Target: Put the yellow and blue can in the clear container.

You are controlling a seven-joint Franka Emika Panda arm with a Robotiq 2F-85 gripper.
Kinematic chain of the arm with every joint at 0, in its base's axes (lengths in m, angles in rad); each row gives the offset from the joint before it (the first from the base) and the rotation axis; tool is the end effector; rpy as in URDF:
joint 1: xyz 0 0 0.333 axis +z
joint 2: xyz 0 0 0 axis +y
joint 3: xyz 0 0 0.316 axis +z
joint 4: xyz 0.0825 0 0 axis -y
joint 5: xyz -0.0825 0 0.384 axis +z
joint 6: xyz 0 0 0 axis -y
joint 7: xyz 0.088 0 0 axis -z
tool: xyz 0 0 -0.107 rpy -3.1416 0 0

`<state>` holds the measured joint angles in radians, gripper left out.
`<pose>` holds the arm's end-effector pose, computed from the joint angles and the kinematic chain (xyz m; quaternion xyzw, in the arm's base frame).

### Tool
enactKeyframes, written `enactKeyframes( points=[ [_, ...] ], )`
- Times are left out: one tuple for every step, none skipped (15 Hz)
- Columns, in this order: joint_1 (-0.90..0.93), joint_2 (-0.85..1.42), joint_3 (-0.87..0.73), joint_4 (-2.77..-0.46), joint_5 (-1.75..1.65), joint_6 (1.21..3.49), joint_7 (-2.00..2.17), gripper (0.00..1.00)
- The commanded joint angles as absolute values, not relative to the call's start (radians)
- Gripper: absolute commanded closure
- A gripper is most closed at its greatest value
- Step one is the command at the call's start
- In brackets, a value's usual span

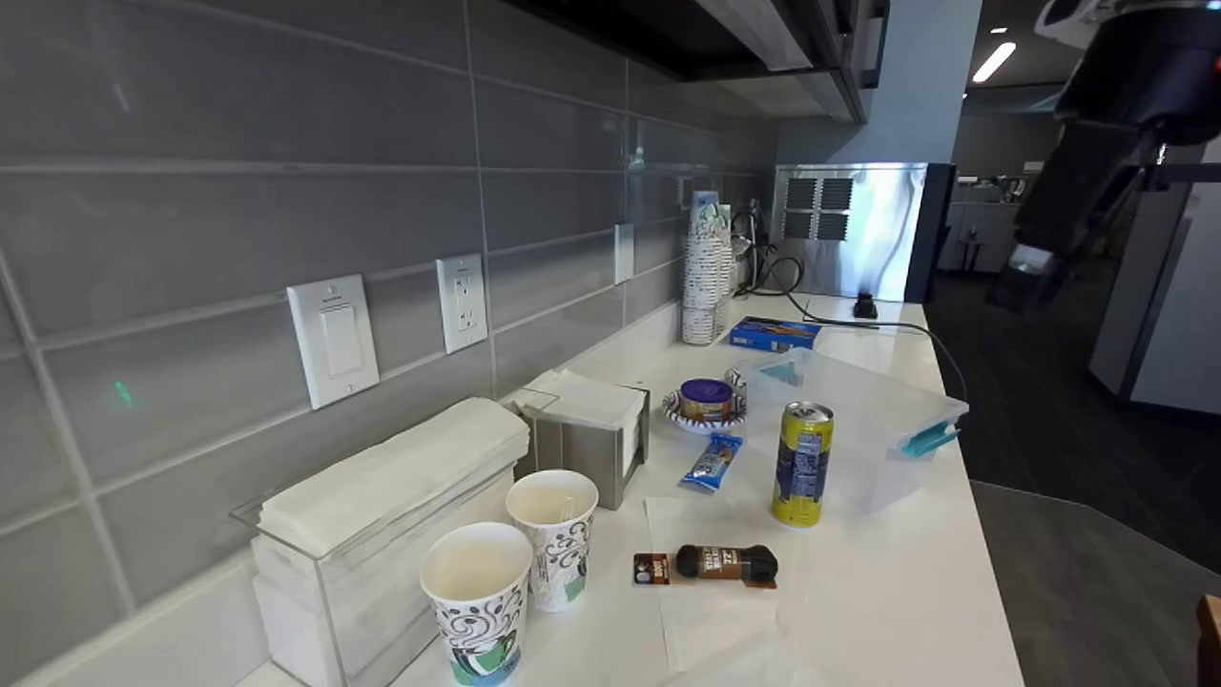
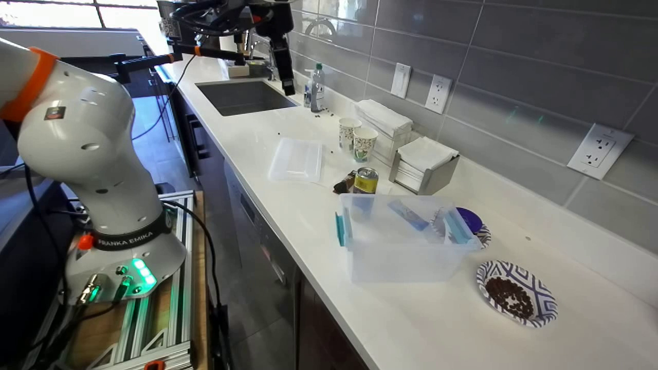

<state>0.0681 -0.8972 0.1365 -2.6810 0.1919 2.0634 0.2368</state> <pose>0.3042 0.0768 0.5129 -0.9874 0.0671 -0.1282 0.0633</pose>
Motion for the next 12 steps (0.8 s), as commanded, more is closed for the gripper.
enactKeyframes(
  points=[
    [0.015, -0.756, 0.106, -2.611, 0.186, 2.163, 0.234, 0.0],
    [-0.002, -0.721, 0.097, -2.591, 0.173, 2.19, 0.227, 0.0],
    [-0.021, -0.684, 0.091, -2.566, 0.159, 2.211, 0.23, 0.0],
    [-0.036, -0.653, 0.086, -2.544, 0.151, 2.224, 0.24, 0.0],
    [-0.056, -0.615, 0.082, -2.512, 0.137, 2.219, 0.252, 0.0],
    [-0.072, -0.578, 0.078, -2.482, 0.125, 2.206, 0.262, 0.0],
    [-0.086, -0.537, 0.07, -2.448, 0.113, 2.184, 0.263, 0.0],
    [-0.094, -0.504, 0.063, -2.423, 0.107, 2.176, 0.266, 0.0],
    [-0.099, -0.461, 0.051, -2.393, 0.105, 2.157, 0.259, 0.0],
    [-0.102, -0.432, 0.042, -2.37, 0.102, 2.139, 0.257, 0.0],
    [-0.101, -0.394, 0.029, -2.342, 0.105, 2.103, 0.249, 0.0],
    [-0.098, -0.354, 0.012, -2.315, 0.109, 2.063, 0.232, 0.0]
  ],
)
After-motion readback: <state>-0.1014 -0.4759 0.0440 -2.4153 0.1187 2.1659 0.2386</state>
